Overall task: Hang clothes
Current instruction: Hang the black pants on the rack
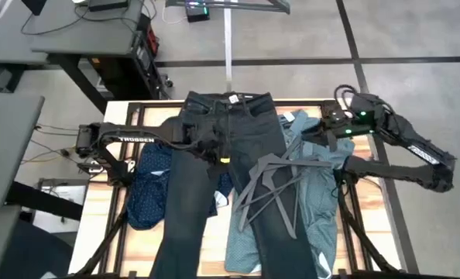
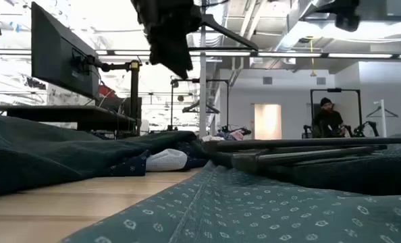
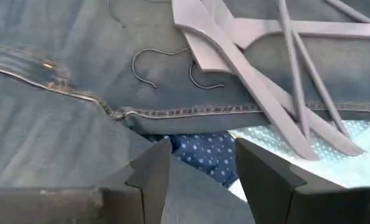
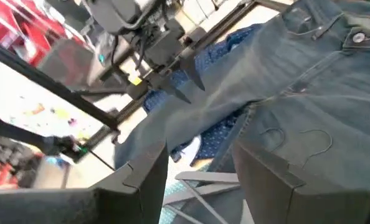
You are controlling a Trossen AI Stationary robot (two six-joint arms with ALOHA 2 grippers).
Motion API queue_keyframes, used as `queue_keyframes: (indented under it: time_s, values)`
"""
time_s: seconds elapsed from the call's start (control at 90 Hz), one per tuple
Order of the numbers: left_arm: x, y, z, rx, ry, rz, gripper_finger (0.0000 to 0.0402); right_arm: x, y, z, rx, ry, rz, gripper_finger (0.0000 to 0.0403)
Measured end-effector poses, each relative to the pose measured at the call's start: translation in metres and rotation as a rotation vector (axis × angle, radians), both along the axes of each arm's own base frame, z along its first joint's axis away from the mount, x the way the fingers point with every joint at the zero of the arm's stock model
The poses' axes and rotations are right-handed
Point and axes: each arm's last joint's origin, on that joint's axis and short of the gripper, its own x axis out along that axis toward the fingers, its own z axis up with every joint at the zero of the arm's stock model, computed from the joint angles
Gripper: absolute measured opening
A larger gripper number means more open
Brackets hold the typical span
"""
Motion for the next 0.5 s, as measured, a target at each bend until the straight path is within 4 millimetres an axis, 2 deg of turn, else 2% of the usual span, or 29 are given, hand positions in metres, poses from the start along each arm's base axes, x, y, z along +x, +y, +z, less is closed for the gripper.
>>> queue_keyframes:
  time_s: [0.3, 0.5]
  values:
    - [-0.010, 0.010, -0.042, -0.039, 0.032, 0.006, 0.0162, 0.067, 0.003, -0.037, -0.101, 0.269, -0.011, 0.0168]
    - [-0.027, 0.014, -0.078, -0.026, 0.118, -0.011, 0.0162, 0.132, 0.018, -0.080, -0.106, 0.365, 0.102, 0.0169]
